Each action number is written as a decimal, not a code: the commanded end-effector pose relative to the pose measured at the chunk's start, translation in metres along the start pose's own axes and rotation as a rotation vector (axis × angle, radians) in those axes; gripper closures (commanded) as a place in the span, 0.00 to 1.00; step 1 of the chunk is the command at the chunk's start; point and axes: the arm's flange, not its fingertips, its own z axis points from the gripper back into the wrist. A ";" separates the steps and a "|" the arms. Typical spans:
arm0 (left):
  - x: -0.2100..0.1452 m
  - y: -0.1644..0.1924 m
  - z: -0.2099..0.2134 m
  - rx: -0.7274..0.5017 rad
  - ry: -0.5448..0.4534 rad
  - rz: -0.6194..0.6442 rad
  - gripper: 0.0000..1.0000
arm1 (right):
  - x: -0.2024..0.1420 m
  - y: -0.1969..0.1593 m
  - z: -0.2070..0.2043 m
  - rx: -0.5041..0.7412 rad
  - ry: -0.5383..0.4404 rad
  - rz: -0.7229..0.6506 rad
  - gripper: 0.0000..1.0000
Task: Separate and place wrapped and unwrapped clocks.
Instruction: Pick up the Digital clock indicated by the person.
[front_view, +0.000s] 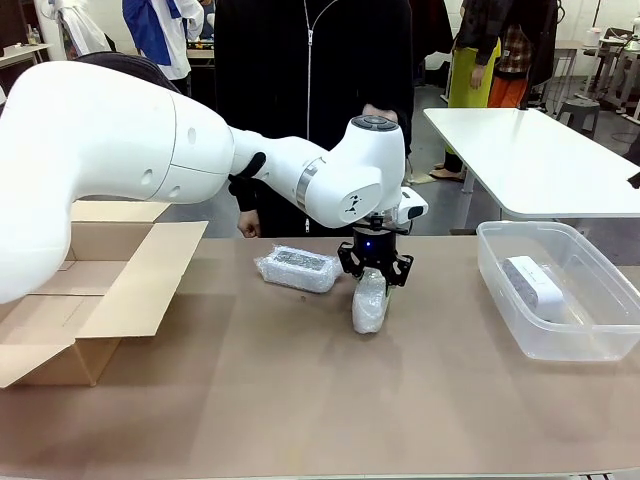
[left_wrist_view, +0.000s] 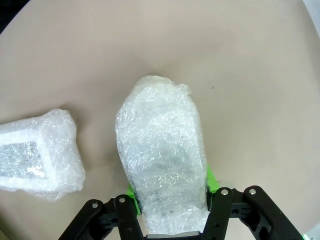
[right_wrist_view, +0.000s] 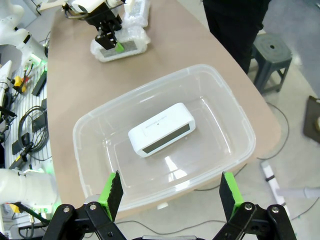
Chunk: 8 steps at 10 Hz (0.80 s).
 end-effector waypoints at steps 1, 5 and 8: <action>-0.012 0.001 0.023 -0.020 0.023 -0.071 0.99 | -0.001 0.001 -0.002 0.003 0.001 0.009 0.00; -0.027 0.003 0.074 0.010 0.058 -0.265 0.67 | -0.001 0.001 -0.002 0.003 0.001 0.009 0.00; -0.035 0.015 0.121 0.073 0.067 -0.415 0.67 | -0.001 0.001 -0.002 0.003 0.001 0.009 0.00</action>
